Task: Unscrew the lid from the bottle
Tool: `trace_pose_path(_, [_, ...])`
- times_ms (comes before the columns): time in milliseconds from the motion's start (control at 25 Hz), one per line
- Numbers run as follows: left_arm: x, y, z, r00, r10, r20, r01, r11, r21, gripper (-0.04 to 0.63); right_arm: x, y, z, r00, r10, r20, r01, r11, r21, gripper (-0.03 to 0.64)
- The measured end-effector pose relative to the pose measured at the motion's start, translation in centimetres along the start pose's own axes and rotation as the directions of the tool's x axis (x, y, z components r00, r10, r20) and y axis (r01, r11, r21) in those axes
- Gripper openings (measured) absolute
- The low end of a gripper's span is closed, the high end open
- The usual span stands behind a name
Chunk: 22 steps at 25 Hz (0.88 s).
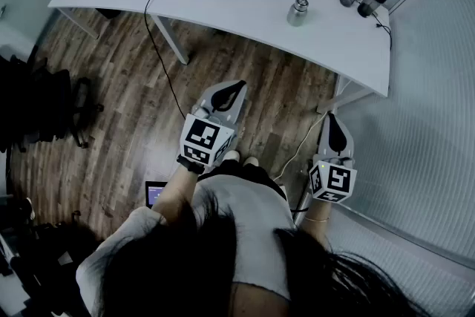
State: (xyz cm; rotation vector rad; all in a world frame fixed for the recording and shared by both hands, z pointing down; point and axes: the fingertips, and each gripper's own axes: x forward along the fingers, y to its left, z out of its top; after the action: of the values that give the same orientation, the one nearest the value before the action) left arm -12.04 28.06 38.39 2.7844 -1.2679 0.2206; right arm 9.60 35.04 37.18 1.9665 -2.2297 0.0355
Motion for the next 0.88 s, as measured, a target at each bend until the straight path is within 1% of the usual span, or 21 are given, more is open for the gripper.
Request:
trace_pose_path(160, [0.0, 0.1, 0.0, 1.000, 0.006, -0.002, -0.006, 1.000, -0.002, 0.058, 0.0, 0.2, -0.1, 1.000, 0.004, -0.008, -0.004, 1.000, 0.001, 0.003])
trace_pose_path(400, [0.2, -0.2, 0.4, 1.000, 0.015, 0.017, -0.015, 1.000, 0.000, 0.060, -0.1, -0.7, 0.1, 1.000, -0.015, 0.012, 0.014, 0.999, 0.044, 0.003])
trace_pose_path(520, [0.7, -0.6, 0.5, 1.000, 0.017, 0.019, -0.017, 1.000, 0.002, 0.061, -0.1, -1.1, 0.2, 1.000, 0.001, 0.021, -0.002, 0.998, 0.058, 0.005])
trace_pose_path(680, [1.3, -1.6, 0.9, 1.000, 0.012, 0.028, -0.012, 1.000, -0.013, 0.061, -0.3, -2.2, 0.4, 0.999, 0.020, 0.040, -0.023, 0.997, 0.074, 0.008])
trace_pose_path(720, [1.4, -1.8, 1.0, 0.999, 0.015, 0.029, -0.015, 1.000, -0.015, 0.061, -0.3, -2.4, 0.3, 0.999, 0.027, 0.044, -0.031, 0.996, 0.078, 0.014])
trace_pose_path(800, [1.5, -2.1, 1.1, 0.999, 0.023, 0.029, -0.022, 1.000, -0.018, 0.063, -0.4, -2.7, 0.3, 0.998, 0.044, 0.047, -0.048, 0.995, 0.085, 0.050])
trace_pose_path(880, [1.5, -2.3, 1.2, 0.999, 0.028, 0.027, -0.027, 0.999, -0.019, 0.063, -0.3, -2.7, 0.2, 0.997, 0.056, 0.047, -0.060, 0.994, 0.092, 0.061])
